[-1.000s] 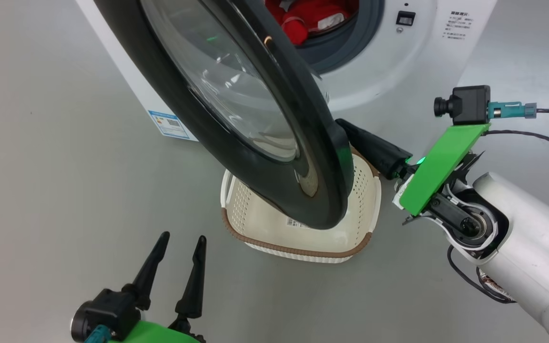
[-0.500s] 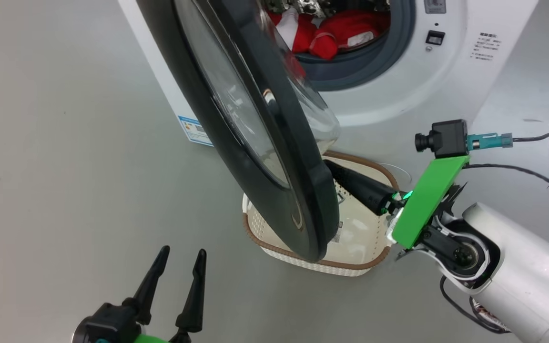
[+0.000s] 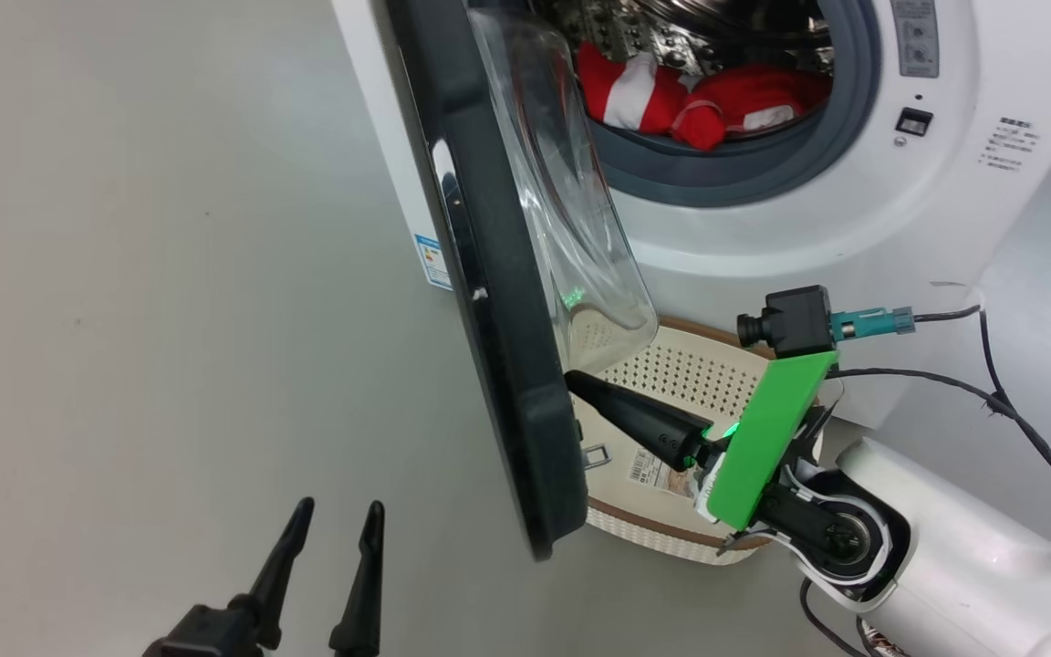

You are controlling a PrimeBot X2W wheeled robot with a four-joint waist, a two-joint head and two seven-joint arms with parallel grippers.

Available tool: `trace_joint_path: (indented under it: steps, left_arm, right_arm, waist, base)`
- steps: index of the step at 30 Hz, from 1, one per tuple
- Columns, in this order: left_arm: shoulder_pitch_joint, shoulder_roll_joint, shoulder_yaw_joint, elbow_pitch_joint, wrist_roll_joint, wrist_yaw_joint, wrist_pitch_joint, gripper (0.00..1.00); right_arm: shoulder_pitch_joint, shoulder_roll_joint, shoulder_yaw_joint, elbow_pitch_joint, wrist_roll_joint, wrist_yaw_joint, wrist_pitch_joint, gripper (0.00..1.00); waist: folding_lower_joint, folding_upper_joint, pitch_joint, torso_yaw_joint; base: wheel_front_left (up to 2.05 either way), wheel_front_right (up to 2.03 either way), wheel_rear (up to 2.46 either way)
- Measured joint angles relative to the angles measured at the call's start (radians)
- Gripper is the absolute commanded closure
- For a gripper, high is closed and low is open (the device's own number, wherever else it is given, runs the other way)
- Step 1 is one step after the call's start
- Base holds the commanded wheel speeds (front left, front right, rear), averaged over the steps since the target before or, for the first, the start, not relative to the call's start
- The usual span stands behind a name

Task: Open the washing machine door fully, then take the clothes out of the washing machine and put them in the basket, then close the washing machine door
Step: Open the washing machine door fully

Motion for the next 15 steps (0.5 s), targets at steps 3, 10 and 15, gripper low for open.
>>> trace_joint_path:
  steps: [3, 10, 15]
  left_arm:
    - [0.017, 0.001, 0.010, -0.008, 0.000, 0.015, 0.000, 0.00]
    - [0.020, 0.001, 0.026, -0.033, 0.000, 0.032, 0.000, 0.00]
    - [0.022, 0.001, 0.037, -0.049, -0.002, 0.041, 0.000, 0.00]
  right_arm:
    - [0.000, 0.018, 0.001, 0.002, -0.001, 0.000, 0.017, 1.00]
    - [-0.004, 0.064, 0.009, 0.014, -0.009, 0.000, 0.042, 1.00]
    - [-0.017, 0.087, 0.015, 0.033, -0.018, 0.000, 0.049, 1.00]
  waist:
    - [0.0000, 0.0000, -0.007, 0.018]
    - [0.0000, 0.0000, -0.001, 0.033]
    - [0.0000, 0.0000, 0.010, 0.041]
  base:
    - [0.00, 0.00, 0.00]
    - [0.00, 0.00, 0.00]
    - [0.00, 0.00, 0.00]
